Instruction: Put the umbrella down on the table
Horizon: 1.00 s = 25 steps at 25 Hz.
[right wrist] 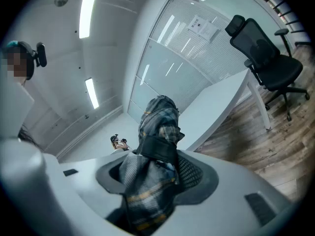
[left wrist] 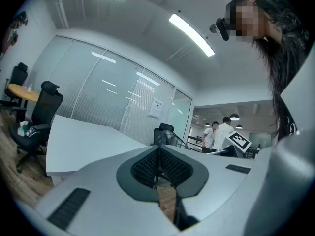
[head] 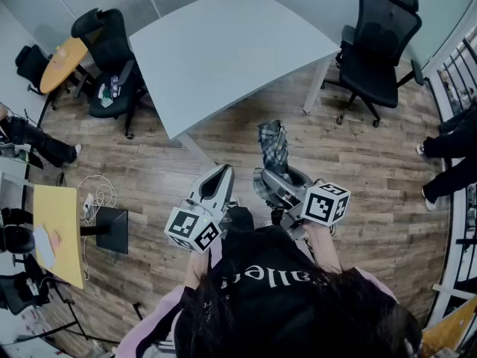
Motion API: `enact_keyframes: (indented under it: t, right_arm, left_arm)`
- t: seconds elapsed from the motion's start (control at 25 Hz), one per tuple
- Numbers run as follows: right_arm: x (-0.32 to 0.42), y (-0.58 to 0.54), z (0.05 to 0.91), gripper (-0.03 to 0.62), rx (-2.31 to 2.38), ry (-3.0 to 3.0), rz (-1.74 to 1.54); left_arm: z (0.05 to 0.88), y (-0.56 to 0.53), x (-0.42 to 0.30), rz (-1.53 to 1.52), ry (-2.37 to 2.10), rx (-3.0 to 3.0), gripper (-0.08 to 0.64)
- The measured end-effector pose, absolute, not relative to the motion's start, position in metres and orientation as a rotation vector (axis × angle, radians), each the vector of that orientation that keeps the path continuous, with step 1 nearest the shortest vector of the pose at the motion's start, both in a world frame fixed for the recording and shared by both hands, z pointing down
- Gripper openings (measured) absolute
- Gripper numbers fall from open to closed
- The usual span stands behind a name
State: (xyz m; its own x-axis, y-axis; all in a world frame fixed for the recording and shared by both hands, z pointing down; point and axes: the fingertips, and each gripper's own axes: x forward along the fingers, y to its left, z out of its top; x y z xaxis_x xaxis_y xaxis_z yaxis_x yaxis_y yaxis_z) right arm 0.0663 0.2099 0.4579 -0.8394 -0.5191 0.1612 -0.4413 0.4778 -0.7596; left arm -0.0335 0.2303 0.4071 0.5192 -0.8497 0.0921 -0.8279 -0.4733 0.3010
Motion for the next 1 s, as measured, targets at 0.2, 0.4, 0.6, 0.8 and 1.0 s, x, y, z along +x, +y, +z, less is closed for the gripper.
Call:
enact_keyframes:
  t: [0.2, 0.4, 0.6, 0.8, 1.0]
  right_arm:
    - [0.073, 0.21, 0.46, 0.227, -0.859, 2.622, -1.307]
    - [0.075, 0.215, 0.46, 0.227, -0.883, 2.633, -1.295]
    - [0.083, 0.214, 0.462, 0.228, -0.903, 2.645, -1.277]
    - [0.085, 0.21, 0.464, 0.227, -0.932, 2.635, -1.275]
    - [0.095, 0.203, 0.466, 0.228, -0.971, 2.623, -1.26]
  left_arm:
    - [0.408, 0.23, -0.029, -0.086, -1.411, 2.452, 0.028]
    - [0.406, 0.233, -0.034, -0.077, -1.431, 2.448, 0.028]
    - [0.405, 0.233, -0.03, -0.053, -1.431, 2.453, 0.028]
    - [0.402, 0.226, -0.029, -0.045, -1.41, 2.462, 0.028]
    - [0.402, 0.221, -0.022, -0.023, -1.392, 2.476, 0.028]
